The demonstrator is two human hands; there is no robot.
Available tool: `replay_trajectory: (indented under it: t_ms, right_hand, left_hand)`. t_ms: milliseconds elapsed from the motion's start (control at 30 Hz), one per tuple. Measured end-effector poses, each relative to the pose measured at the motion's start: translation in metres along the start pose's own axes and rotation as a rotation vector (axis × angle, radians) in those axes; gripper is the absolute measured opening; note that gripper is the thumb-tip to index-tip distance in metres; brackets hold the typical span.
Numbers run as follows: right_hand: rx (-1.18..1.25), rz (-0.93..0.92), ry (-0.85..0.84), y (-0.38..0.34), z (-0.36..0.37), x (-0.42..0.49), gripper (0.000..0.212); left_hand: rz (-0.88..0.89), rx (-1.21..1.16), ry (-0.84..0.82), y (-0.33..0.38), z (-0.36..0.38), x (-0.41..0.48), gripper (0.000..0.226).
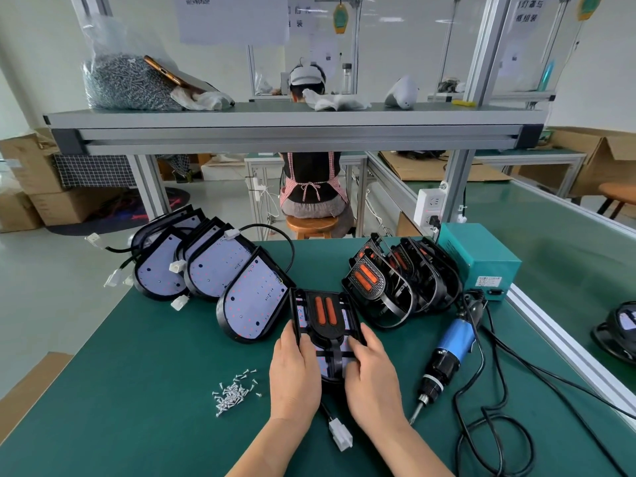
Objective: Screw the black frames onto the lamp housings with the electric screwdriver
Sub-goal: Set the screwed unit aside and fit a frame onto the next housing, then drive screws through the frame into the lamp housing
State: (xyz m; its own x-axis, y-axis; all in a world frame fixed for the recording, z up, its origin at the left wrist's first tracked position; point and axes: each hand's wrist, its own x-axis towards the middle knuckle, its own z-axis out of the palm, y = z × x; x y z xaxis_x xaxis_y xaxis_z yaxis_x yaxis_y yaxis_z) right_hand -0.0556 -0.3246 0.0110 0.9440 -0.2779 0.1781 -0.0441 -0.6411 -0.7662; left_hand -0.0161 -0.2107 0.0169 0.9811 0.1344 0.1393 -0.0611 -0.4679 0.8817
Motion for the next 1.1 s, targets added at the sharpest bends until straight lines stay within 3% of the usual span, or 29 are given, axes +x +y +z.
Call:
replay_trajectory:
  t_ms: [300,633,900,1000,1100]
  right_hand:
    - [-0.054,-0.007,-0.041,-0.003,-0.003,0.000,0.048]
    - [-0.275,-0.095,-0.119,-0.007,-0.023,-0.023,0.034]
    - [-0.426,-0.198,-0.117,-0.011,-0.046,-0.061,0.021]
    - [-0.416,-0.192,-0.144,-0.009,-0.052,-0.068,0.024]
    - [-0.317,-0.065,-0.076,-0.007,-0.067,-0.056,0.036]
  left_hand:
    - [-0.010,-0.009,-0.012,0.003,-0.002,-0.002,0.040]
    - [-0.046,0.047,-0.072,0.011,-0.009,-0.023,0.039]
    - [0.006,0.291,-0.159,0.009,-0.027,-0.058,0.042]
    - [0.001,0.321,-0.170,0.008,-0.034,-0.068,0.049]
    - [-0.022,0.315,-0.202,0.010,-0.038,-0.069,0.055]
